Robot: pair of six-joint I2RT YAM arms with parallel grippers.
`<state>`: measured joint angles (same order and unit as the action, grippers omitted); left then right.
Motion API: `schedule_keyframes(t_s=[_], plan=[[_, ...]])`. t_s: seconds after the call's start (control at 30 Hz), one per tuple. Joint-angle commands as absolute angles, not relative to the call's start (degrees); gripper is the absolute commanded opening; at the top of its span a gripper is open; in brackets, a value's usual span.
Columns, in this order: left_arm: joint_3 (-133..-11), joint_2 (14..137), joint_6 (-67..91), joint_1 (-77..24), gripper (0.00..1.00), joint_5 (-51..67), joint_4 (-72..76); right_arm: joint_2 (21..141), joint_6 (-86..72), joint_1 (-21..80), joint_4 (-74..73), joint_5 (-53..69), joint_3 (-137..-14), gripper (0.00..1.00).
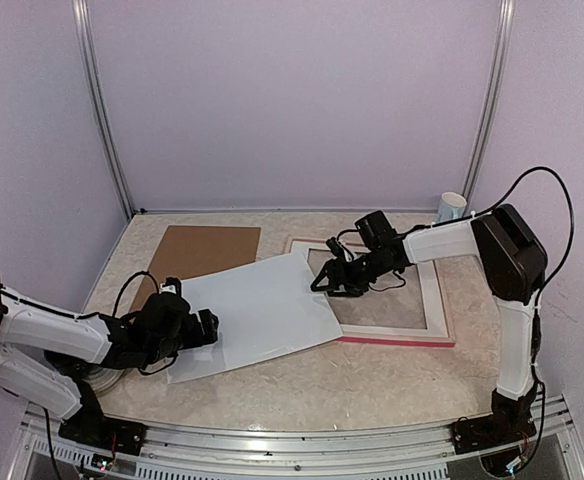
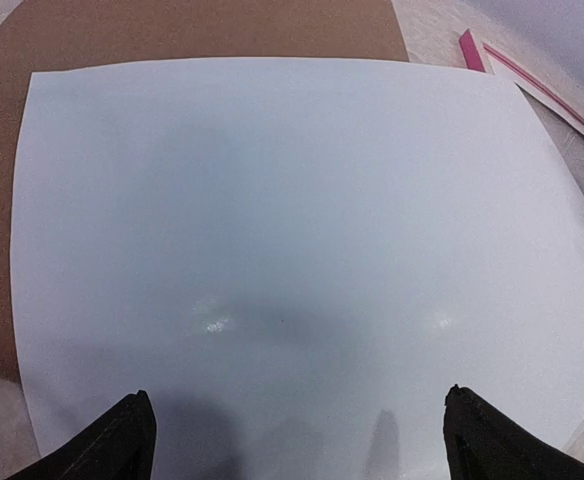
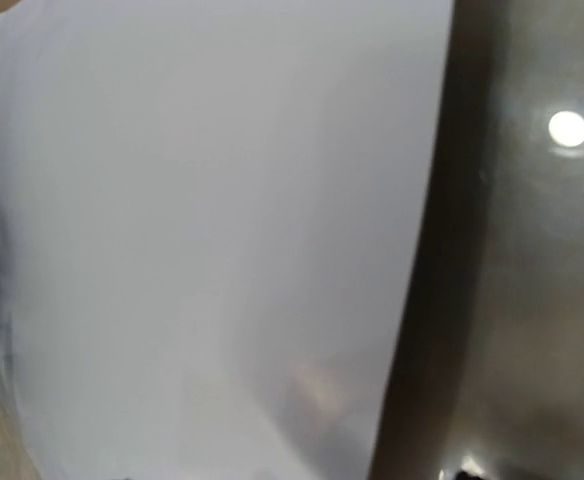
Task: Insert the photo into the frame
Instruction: Pick up the photo from the frame body.
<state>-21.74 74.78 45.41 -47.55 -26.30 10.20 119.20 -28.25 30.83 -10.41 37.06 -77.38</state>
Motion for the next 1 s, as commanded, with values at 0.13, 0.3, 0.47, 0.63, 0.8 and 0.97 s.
schedule_keyframes(t_s=[0.13, 0.3, 0.47, 0.63, 0.8, 0.97], plan=[[-20.72, 76.26, 45.34, -47.20, 0.99, -25.07, 13.28, 121.49, -31.55, 30.63, -7.38, 40.58, -79.47, 0.65], [-20.22, 77.29, 45.68, -47.20, 0.99, -24.57, 14.33, 121.95, -32.81, 30.59, -6.34, 41.99, -79.57, 0.62], [-20.04, 78.26, 45.94, -47.49, 0.99, -24.35, 14.93, 123.45, -33.23, 30.61, -7.05, 42.70, -80.50, 0.60], [-20.13, 78.48, 45.88, -47.63, 0.99, -24.43, 15.02, 124.52, -33.43, 30.59, -6.80, 43.45, -80.69, 0.57], [-20.12, 78.64, 45.88, -47.57, 0.99, -24.35, 15.11, 124.68, -34.73, 30.59, -5.00, 45.73, -80.38, 0.47], [-20.08, 78.74, 45.97, -47.81, 0.99, -24.40, 15.17, 124.82, -39.17, 29.71, 0.73, 50.92, -77.54, 0.30]])
